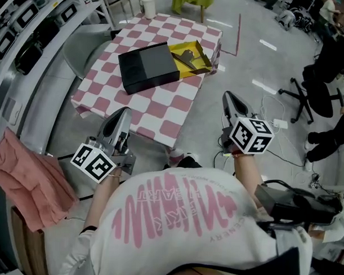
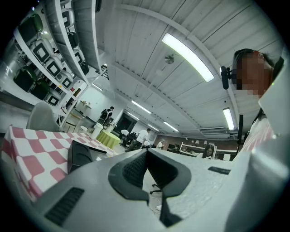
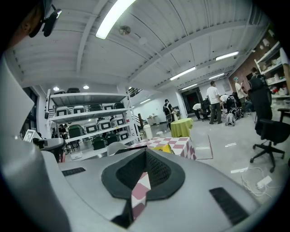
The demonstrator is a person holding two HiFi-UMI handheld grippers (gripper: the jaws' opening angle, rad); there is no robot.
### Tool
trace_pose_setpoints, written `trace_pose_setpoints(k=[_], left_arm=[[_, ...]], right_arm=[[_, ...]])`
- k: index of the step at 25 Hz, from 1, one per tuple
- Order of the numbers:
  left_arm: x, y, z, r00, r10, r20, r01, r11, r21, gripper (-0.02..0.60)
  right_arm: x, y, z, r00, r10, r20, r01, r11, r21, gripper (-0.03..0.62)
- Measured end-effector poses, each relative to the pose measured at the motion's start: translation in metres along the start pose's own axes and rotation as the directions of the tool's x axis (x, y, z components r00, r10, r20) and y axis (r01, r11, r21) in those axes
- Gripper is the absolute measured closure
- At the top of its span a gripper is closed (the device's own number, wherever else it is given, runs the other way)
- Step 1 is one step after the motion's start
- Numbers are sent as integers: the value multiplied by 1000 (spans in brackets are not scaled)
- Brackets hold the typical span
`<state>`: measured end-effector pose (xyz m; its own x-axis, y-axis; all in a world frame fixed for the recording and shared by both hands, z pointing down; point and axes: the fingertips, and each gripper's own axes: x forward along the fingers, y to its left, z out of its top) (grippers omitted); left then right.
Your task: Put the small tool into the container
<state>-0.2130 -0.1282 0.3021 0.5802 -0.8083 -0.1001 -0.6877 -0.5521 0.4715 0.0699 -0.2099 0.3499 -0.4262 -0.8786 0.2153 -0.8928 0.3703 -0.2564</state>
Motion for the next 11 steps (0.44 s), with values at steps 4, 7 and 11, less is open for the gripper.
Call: trace_pose_setpoints(k=[4, 7, 11], left_arm=[[-18, 2, -8, 1000, -4, -8, 4, 1000, -21, 574], [-27, 2, -13, 1000, -19, -17, 19, 999, -28, 574], [-38, 4, -19, 999, -27, -24, 26, 999, -30, 574]], right_arm=[[-15, 10, -18, 1000, -18, -21, 18, 1000, 1, 588], [-24, 16, -27, 999, -32, -28, 32, 999, 3, 588], [-30, 28, -36, 999, -31, -26, 31, 1000, -1, 588]])
